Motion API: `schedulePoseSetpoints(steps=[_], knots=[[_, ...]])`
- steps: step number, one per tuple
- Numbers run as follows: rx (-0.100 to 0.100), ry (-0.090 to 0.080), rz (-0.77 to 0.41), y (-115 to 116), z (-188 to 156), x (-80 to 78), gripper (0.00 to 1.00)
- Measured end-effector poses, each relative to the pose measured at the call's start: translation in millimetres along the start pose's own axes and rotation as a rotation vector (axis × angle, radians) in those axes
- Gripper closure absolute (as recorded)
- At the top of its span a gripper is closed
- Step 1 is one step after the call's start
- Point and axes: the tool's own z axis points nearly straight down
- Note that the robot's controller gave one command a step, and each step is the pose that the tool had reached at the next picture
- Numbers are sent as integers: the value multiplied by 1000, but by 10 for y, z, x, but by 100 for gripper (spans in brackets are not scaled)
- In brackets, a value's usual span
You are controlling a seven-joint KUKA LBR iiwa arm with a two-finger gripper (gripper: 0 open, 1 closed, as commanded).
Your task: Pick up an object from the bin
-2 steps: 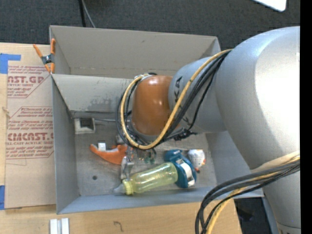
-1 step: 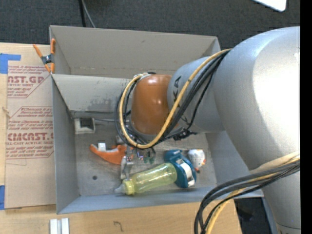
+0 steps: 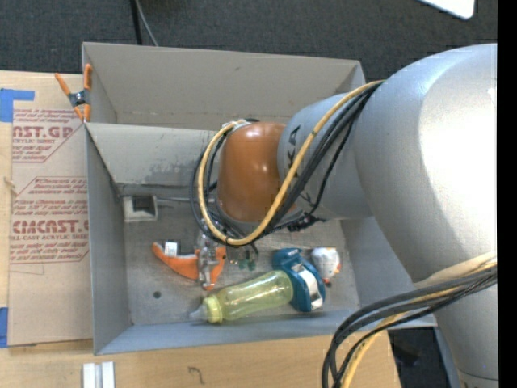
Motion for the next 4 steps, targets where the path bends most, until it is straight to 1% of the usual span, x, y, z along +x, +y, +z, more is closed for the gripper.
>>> schedulePoseSetpoints(steps=[1, 3, 4], knots=[[0, 0, 0, 0, 0, 0, 100], [2, 8, -1, 0, -93, 13, 100], [4, 14, 0, -2, -185, 28, 100]])
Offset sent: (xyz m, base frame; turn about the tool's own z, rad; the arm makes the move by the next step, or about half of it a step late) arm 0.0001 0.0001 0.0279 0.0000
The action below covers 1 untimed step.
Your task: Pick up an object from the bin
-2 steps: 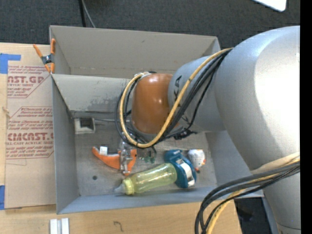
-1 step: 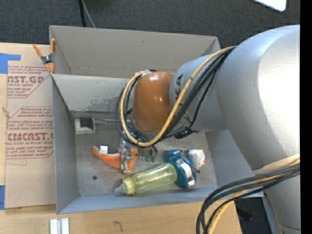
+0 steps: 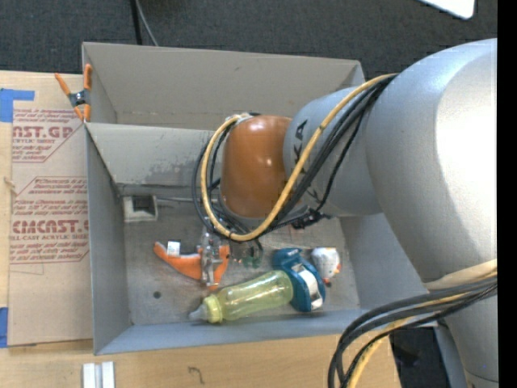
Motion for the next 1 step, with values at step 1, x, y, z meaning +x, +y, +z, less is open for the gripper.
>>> schedulePoseSetpoints(steps=[1], knots=[[0, 0, 0, 0, -206, 5, 100]])
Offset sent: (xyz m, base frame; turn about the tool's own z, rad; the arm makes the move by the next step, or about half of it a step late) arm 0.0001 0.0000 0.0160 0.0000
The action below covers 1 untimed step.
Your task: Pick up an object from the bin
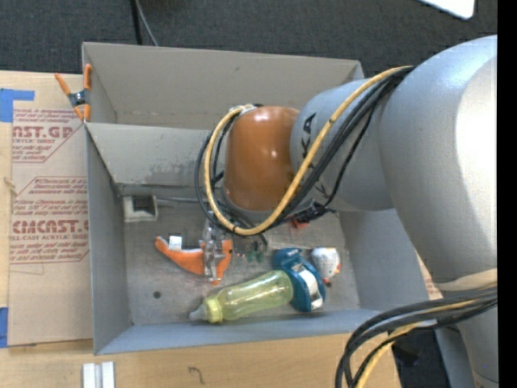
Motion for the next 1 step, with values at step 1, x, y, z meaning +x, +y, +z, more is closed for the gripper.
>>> schedulePoseSetpoints(steps=[1], knots=[[-2, -7, 0, 5, -149, -20, 100]])
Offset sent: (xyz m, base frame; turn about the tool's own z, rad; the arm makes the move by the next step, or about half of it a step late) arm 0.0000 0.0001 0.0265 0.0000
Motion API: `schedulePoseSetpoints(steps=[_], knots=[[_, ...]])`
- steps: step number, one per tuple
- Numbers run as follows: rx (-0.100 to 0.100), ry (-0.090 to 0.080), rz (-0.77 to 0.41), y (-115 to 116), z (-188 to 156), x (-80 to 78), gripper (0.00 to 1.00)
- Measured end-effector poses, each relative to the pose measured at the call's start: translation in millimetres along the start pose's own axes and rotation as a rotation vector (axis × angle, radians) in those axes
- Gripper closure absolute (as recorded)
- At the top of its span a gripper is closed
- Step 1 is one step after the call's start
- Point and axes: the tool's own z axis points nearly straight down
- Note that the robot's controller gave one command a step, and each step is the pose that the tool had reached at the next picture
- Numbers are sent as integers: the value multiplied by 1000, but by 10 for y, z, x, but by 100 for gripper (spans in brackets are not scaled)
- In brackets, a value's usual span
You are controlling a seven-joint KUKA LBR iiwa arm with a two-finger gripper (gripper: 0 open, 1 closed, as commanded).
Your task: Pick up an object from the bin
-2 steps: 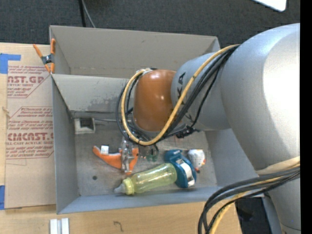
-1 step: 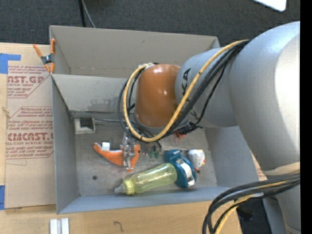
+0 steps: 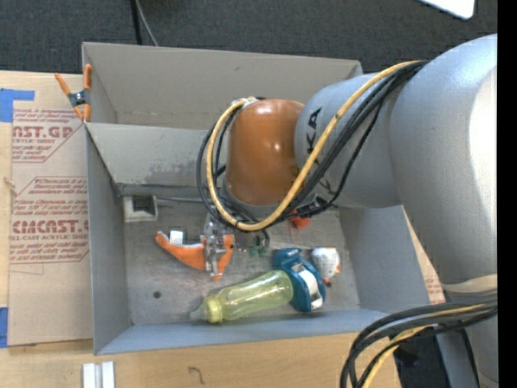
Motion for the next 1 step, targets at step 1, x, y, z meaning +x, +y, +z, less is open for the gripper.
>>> schedulePoseSetpoints(steps=[1], knots=[[-1, -3, 0, 2, -86, 1, 100]])
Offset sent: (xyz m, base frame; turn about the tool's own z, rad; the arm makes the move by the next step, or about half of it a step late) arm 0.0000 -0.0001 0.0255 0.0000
